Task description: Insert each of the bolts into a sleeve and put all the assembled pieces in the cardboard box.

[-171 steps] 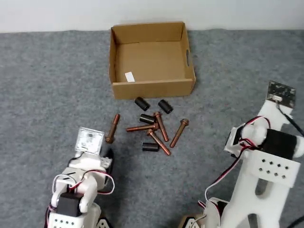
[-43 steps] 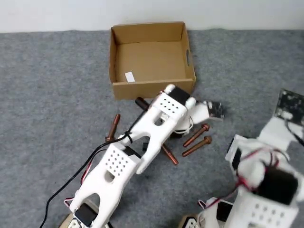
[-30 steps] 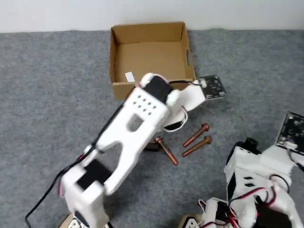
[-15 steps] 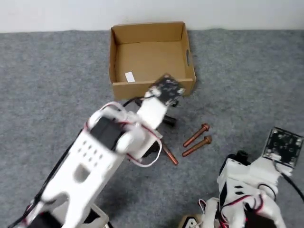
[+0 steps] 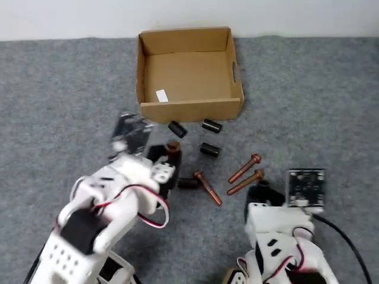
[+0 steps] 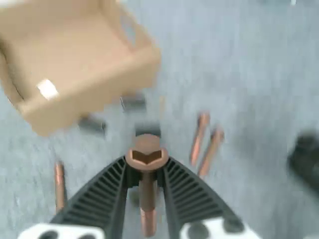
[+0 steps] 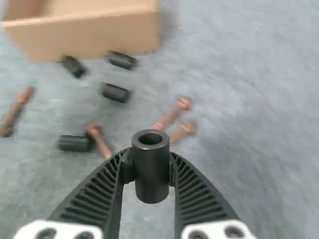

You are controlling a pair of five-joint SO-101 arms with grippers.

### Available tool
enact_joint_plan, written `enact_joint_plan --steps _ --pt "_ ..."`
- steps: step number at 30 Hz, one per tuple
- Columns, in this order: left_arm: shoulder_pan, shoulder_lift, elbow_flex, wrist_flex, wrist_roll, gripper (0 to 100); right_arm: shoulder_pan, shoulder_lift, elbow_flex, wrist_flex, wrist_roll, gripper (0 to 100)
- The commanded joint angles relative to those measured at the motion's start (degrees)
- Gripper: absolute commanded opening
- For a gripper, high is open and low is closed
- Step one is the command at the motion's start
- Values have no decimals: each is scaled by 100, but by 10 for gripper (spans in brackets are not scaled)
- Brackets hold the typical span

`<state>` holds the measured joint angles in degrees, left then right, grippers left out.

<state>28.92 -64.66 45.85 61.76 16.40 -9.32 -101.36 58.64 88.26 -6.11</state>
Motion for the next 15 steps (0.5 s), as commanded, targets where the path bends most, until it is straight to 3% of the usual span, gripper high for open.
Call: enact_joint_plan --steps 1,6,9,15 --pt "-114 -879 374 -1152 53 4 -725 -189 246 -462 -53 8" --pt "-62 -1776 1103 -2040 88 4 -1613 -224 527 -1042 -44 9" --pt "-44 -2189 1323 -2092 229 4 -2062 -224 659 -1481 -44 9" --pt "642 -2699 1437 -2075 1108 4 -2791 -215 756 -2009 -35 9"
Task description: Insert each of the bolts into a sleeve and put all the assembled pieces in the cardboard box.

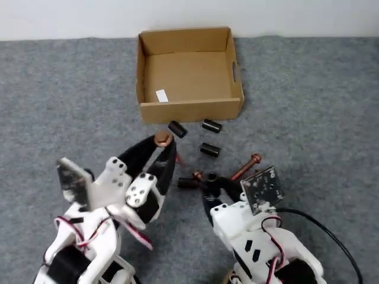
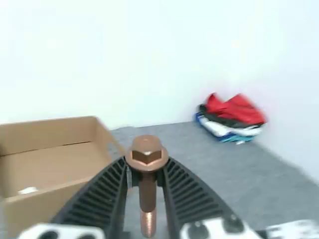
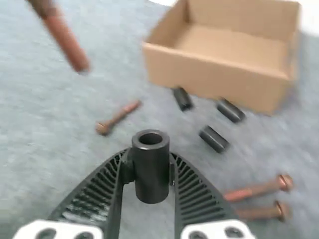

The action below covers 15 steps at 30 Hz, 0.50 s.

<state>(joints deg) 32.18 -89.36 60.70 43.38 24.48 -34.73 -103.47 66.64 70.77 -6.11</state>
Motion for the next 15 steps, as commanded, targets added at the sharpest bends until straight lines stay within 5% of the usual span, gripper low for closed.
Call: enact_joint_plan --steps 1,15 --pt "413 -264 -40 -237 343 4 -321 -4 -44 -268 -26 9" --pt "527 -316 136 -220 633 4 -840 -4 -88 -514 325 9"
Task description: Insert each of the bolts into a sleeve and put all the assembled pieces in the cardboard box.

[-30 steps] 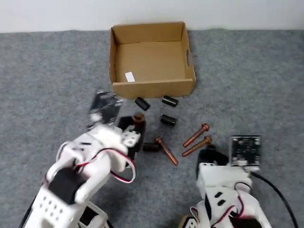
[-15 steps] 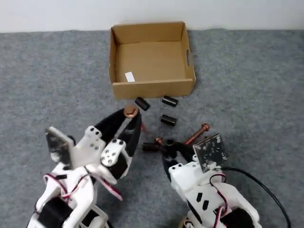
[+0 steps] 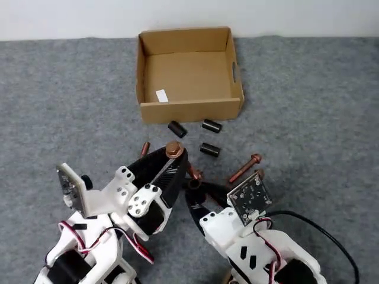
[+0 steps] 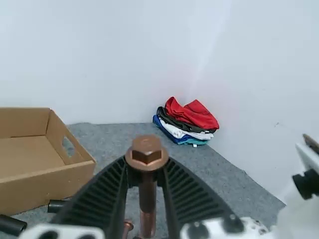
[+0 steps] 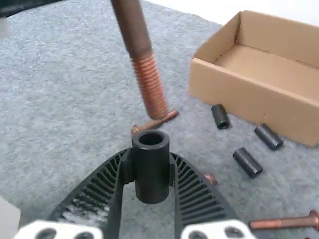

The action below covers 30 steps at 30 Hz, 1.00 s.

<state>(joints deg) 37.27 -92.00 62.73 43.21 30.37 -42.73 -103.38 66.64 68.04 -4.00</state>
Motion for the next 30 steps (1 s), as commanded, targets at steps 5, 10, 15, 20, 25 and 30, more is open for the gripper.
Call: enact_joint_plan --steps 5,10,15,20,25,30 --pt "26 -53 -84 35 18 4 -31 -13 -105 -251 114 9" --pt "35 -62 -119 308 18 4 -31 -13 -281 -215 114 9" --pt "44 -53 -207 316 18 4 -31 -13 -325 -224 114 9" --pt "114 -26 -154 563 18 4 -31 -13 -334 -251 123 9" --pt "545 -53 75 958 9 4 -31 -13 -334 -259 448 9" --pt "677 -53 488 1002 -281 4 -31 -13 -343 -259 615 9"
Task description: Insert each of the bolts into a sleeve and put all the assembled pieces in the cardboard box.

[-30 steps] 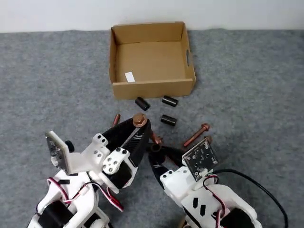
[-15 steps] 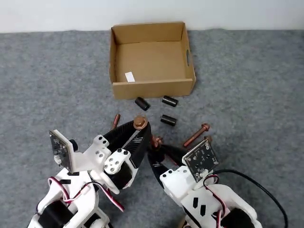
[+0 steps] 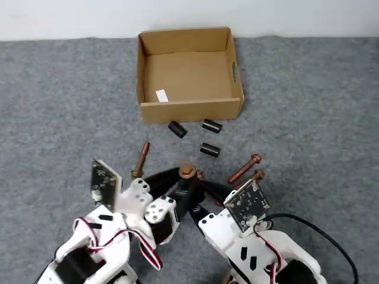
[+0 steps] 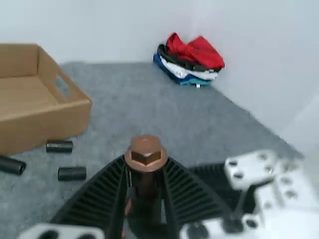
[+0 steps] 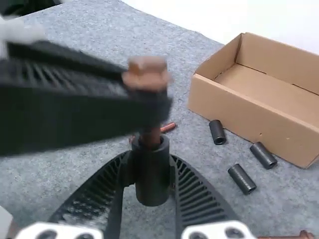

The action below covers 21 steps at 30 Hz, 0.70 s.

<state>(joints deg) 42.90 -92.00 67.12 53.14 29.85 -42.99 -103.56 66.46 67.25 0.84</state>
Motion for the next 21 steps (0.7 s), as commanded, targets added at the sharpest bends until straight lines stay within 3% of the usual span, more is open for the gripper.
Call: enact_joint_plan --steps 1,3,9,17,21 --pt "132 -53 119 18 -396 5 -4 4 -325 -180 132 9" --pt "132 -53 154 167 -703 17 -4 4 -325 -180 132 9" --pt "105 -18 -13 791 -941 205 -4 4 -325 -180 132 9" --pt "62 -9 -875 1222 -949 208 84 4 -308 -180 88 9" --pt "-422 -9 -963 1336 -976 208 400 4 -299 -180 79 9"
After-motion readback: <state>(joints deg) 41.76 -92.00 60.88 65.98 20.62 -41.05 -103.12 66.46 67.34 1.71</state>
